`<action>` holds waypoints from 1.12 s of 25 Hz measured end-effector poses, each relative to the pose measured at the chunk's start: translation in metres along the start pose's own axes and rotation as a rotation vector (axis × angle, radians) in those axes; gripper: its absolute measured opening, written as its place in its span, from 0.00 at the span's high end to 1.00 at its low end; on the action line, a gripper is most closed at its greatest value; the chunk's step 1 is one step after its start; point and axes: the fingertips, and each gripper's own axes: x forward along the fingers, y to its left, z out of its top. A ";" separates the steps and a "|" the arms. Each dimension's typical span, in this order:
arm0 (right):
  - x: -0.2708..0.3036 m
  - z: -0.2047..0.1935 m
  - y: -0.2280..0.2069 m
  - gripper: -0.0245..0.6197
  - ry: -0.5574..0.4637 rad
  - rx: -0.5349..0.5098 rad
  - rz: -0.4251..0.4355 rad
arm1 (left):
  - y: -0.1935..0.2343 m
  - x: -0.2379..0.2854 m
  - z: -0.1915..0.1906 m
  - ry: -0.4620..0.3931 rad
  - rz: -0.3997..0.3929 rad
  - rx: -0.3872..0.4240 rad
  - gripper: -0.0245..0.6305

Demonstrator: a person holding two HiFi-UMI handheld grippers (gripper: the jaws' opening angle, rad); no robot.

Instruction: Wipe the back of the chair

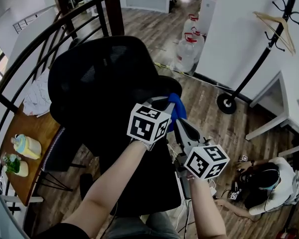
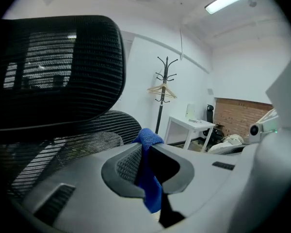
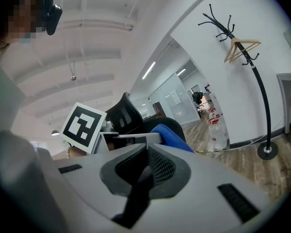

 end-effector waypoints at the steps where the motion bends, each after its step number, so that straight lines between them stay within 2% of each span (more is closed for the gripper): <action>1: 0.001 0.000 -0.002 0.91 -0.001 0.006 -0.002 | 0.001 0.003 0.001 0.001 0.002 -0.003 0.90; 9: 0.021 -0.005 0.000 0.91 0.004 0.039 0.018 | 0.025 0.006 -0.001 -0.004 0.048 -0.026 0.90; 16: 0.029 -0.015 0.002 0.91 0.033 0.046 0.024 | 0.050 -0.019 0.000 -0.039 0.089 -0.070 0.90; 28: 0.064 -0.036 0.052 0.91 0.098 0.032 0.119 | 0.117 -0.084 -0.015 -0.055 0.233 -0.144 0.90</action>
